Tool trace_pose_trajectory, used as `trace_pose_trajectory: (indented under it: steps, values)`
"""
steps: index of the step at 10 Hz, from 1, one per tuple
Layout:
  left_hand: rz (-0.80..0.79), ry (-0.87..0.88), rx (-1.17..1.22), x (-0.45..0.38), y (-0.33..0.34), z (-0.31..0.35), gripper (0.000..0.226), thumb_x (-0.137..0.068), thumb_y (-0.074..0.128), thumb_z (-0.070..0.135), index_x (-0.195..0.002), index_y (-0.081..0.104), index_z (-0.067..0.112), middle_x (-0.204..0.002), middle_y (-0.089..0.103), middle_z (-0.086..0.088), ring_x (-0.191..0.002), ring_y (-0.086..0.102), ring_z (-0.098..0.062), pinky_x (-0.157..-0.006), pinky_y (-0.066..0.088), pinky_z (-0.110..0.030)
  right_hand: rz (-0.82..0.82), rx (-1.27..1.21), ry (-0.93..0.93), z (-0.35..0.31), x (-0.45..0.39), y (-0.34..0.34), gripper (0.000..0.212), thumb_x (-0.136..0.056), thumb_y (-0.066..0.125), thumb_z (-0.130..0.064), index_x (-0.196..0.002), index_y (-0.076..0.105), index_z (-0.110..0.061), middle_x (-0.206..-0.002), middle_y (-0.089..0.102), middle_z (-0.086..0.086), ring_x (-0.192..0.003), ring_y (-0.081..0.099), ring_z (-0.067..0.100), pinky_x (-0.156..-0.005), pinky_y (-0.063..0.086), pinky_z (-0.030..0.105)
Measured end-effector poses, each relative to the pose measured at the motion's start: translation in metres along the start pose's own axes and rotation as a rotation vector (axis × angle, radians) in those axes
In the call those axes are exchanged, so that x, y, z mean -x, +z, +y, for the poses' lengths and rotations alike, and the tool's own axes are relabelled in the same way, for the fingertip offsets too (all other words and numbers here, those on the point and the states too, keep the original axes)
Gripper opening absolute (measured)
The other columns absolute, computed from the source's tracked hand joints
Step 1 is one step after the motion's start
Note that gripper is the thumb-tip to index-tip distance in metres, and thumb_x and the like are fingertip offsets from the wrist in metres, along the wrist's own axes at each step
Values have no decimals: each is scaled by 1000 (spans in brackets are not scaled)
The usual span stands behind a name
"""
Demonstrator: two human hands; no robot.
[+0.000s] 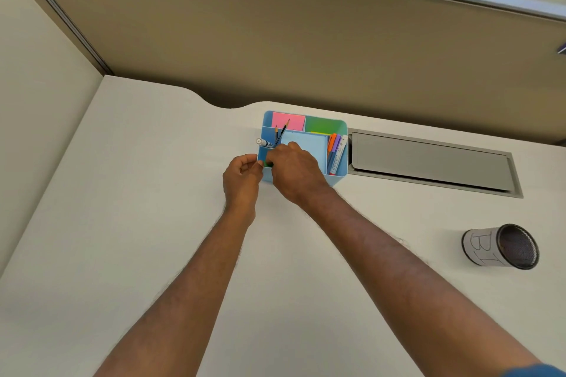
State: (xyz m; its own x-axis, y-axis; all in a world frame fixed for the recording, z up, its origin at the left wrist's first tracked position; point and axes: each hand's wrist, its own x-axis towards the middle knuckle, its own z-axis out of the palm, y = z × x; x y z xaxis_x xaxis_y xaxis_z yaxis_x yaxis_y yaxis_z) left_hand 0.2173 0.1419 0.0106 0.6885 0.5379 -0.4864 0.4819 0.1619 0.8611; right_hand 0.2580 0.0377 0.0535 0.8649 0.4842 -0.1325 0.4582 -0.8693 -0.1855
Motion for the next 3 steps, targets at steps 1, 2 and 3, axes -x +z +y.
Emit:
trace_pose_trajectory:
  steps: [1,2,3]
  values:
    - [-3,5,-19,2,0,2,29,-98,67,19,-126,65,12,-126,70,-9,-113,68,-27,-102,57,-41,1,-2,2,-2,2,0,26,-101,59,-16,-126,65,-13,-124,65,10,-111,58,26,-87,51,37]
    - [5,31,-81,7,0,7,31,-98,66,22,-128,65,11,-129,69,-11,-115,67,-27,-103,56,-43,44,-70,2,2,12,0,30,-101,60,-14,-131,63,-13,-133,61,9,-117,57,26,-93,52,37]
    - [15,74,-168,12,-3,9,33,-99,65,26,-128,64,12,-132,68,-10,-117,66,-26,-98,58,-37,99,-187,65,9,22,-2,34,-100,62,-13,-135,61,-13,-139,59,10,-123,56,27,-96,53,39]
